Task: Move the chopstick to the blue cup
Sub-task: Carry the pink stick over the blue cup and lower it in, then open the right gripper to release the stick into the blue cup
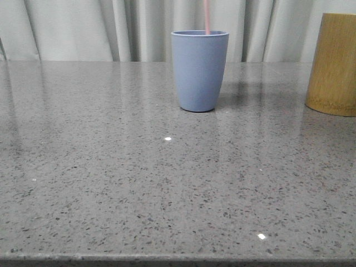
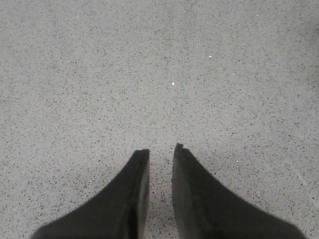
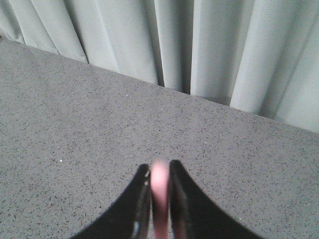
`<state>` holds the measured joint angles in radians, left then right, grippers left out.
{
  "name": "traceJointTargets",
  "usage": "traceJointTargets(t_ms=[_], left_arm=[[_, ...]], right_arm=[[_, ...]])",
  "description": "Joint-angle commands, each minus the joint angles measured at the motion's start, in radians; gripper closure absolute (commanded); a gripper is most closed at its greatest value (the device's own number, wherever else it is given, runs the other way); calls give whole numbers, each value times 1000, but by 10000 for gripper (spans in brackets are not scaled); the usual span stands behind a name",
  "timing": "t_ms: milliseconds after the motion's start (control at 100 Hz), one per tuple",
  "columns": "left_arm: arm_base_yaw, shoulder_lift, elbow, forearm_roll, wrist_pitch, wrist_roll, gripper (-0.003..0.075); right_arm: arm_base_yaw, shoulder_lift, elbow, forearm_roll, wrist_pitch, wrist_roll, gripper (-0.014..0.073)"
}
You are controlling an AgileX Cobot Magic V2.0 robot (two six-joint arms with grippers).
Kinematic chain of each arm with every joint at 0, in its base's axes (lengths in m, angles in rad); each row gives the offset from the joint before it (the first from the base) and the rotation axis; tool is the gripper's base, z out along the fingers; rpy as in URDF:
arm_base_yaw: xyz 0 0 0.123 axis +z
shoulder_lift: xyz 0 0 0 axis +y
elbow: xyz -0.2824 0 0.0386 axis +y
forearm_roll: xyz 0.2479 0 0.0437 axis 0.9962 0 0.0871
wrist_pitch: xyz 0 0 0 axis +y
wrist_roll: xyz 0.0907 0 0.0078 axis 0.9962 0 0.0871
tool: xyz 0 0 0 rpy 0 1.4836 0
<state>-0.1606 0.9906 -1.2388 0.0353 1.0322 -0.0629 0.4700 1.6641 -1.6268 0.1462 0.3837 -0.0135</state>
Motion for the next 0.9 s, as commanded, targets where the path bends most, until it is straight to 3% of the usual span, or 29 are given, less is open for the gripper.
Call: traceJointTargets(t_ms=[0,90,520,890], left_arm=[[2,-15,-24,0,-63,-13,594],[2,-15,-24,0,-63,-13,594],[2,-16,-23,6,-91,-13,594],[2,-66,39,23,-142,-22,594]], right_arm=[[1,-45,-26,4,-83,-10,372],[1,-45,-26,5,-83,-10,328],[-14,-105,-26,-13,-50,-10,329],[-142,-277,93,-35,13,-10,329]])
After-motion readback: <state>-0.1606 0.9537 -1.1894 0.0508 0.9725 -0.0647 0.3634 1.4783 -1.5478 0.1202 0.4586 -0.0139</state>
